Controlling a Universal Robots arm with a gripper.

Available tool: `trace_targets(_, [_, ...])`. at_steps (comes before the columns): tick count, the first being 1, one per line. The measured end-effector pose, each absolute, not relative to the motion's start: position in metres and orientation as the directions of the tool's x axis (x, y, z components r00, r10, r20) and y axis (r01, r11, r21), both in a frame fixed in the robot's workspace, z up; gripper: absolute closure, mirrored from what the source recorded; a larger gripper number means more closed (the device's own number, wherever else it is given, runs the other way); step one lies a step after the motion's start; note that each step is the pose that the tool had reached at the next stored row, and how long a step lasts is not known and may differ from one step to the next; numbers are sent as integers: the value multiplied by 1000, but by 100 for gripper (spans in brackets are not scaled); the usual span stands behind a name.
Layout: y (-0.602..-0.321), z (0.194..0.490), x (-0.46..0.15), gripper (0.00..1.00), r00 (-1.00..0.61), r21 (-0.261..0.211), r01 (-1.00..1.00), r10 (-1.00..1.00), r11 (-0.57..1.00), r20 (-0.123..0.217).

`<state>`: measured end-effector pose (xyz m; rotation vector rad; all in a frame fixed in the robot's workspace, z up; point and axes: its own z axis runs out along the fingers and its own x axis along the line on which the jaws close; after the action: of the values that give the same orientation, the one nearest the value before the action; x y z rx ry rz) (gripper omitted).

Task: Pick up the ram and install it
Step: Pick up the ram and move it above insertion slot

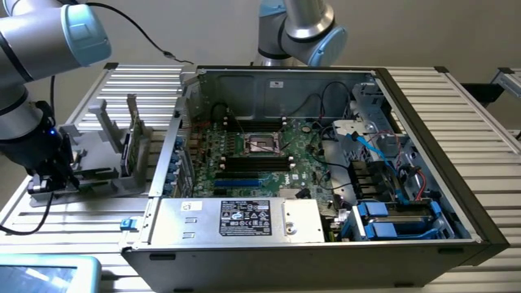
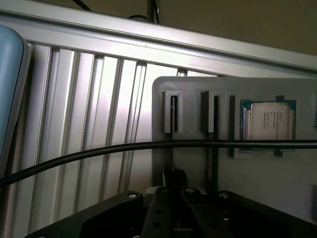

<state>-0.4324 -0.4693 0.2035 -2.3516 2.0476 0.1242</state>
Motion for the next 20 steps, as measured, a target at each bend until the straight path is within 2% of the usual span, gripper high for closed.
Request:
trace_targets(10, [-469,219,-433,89,136,36,-990,-988,-139,-74])
trace_targets(20, [-469,258,-433,89,136,36,-990,-988,-139,-73])
